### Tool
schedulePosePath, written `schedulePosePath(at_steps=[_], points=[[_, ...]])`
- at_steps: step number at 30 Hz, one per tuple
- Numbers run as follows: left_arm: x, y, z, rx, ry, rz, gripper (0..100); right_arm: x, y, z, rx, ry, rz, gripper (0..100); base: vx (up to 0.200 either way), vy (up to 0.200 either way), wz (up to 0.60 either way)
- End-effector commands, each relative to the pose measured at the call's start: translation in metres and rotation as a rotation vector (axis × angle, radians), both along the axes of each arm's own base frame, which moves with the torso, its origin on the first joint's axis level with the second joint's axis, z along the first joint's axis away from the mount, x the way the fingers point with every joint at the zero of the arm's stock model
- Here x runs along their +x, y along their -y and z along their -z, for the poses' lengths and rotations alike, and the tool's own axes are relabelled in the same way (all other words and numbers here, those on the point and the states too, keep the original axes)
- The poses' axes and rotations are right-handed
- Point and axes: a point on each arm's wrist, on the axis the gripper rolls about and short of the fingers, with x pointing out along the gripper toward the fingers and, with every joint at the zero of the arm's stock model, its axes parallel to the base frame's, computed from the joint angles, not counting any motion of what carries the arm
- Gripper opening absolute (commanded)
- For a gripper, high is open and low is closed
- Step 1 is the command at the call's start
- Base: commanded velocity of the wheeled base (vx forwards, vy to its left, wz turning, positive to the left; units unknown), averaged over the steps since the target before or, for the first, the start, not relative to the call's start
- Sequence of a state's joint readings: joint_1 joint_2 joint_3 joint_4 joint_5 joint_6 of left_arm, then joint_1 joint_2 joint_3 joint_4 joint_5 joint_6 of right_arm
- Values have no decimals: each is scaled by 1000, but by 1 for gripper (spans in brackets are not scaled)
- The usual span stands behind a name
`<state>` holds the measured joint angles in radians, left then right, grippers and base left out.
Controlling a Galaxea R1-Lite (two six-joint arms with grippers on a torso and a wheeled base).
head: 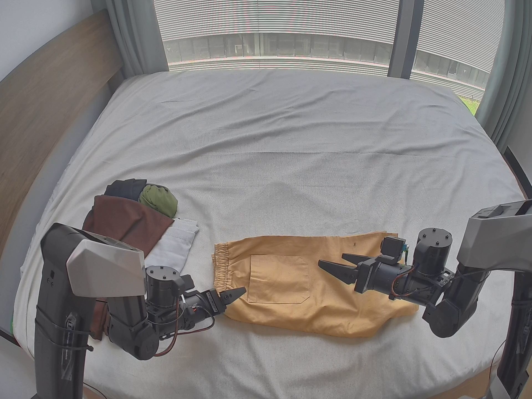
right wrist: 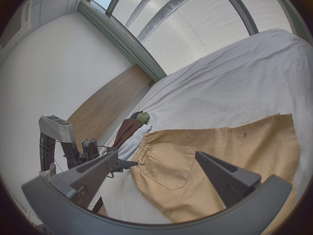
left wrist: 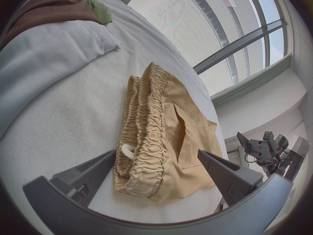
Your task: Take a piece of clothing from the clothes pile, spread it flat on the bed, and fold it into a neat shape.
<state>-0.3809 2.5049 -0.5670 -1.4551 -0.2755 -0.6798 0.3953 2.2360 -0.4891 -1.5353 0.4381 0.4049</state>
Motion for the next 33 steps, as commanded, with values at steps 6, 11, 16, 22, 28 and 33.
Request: schedulePosePath(at_steps=[6, 11, 16, 22, 28, 33], points=[[0, -1, 2, 13, -24, -10, 100, 0, -1, 1, -1, -3, -3, 100, 0, 0, 0], [-1, -2, 4, 38, -45, -37, 100, 0, -1, 1, -1, -3, -1, 100, 0, 0, 0], [7, 5, 1, 24, -14, -25, 100, 0, -1, 1, -2, -3, -1, 100, 0, 0, 0], [14, 9, -2, 8, 6, -19, 100, 0, -1, 0, 0, 0, 0, 100, 0, 0, 0], [21, 12, -4, -35, 8, -35, 100, 0, -1, 1, -1, -1, -1, 100, 0, 0, 0], [23, 13, -5, -40, 12, -36, 100, 0, -1, 0, 0, 0, -1, 100, 0, 0, 0]])
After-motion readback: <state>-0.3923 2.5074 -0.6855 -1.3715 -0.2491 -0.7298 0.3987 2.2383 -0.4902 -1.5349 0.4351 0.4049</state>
